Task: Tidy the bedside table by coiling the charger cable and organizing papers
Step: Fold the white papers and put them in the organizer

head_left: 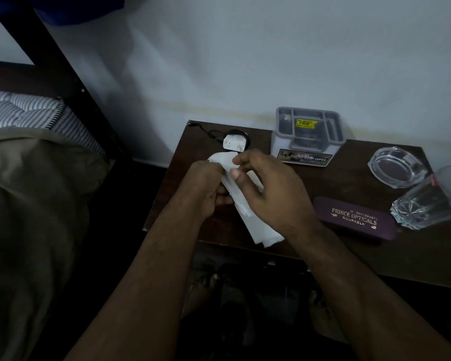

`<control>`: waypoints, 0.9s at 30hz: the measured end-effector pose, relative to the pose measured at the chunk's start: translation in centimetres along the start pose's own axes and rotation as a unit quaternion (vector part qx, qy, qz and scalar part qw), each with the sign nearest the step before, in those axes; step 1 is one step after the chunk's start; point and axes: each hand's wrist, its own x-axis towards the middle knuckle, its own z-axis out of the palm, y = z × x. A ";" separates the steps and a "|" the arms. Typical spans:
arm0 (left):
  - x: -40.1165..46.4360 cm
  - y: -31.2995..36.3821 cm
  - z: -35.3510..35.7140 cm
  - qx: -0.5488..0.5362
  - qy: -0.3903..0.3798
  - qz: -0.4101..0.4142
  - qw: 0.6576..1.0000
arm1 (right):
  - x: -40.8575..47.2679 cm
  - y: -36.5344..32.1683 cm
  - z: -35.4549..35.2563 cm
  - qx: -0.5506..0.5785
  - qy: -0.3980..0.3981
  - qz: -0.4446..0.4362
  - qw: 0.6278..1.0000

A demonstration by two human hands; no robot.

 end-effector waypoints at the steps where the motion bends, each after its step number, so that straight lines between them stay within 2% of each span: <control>1: 0.0 0.0 -0.1 0.002 -0.003 0.003 1.000 | 0.1 -0.1 0.0 0.048 0.007 0.009 0.999; 4: -0.1 0.0 -0.1 0.002 -0.007 0.007 1.000 | 0.7 0.0 -0.2 0.173 0.078 0.070 0.979; 6: 0.0 0.0 -0.1 -0.007 -0.011 0.001 1.000 | 1.0 0.7 -0.3 0.150 0.126 0.119 0.973; 7: 0.0 0.1 -0.1 -0.012 -0.015 -0.001 1.000 | 1.0 1.3 -0.3 0.122 0.126 0.147 0.973; 9: 0.0 0.2 -0.1 -0.015 -0.021 0.005 1.000 | 0.8 2.3 -0.1 0.108 0.073 0.223 0.966; 11: 0.0 0.2 -0.1 -0.013 -0.031 0.025 0.999 | 0.5 2.7 0.3 0.150 0.000 0.283 0.947; 14: 0.0 0.1 -0.1 -0.004 -0.029 0.073 0.997 | 0.5 2.4 0.7 0.179 -0.038 0.291 0.939; 19: -0.1 0.0 0.3 0.018 -0.031 0.112 0.993 | 0.8 2.3 0.5 0.272 -0.021 0.342 0.899; 24: 0.1 0.1 0.2 0.036 0.009 0.129 0.991 | 0.7 2.8 0.2 0.217 0.030 0.308 0.926; 27: -0.2 0.6 0.6 0.015 0.016 0.081 0.997 | 0.7 3.0 0.1 0.184 0.060 0.287 0.938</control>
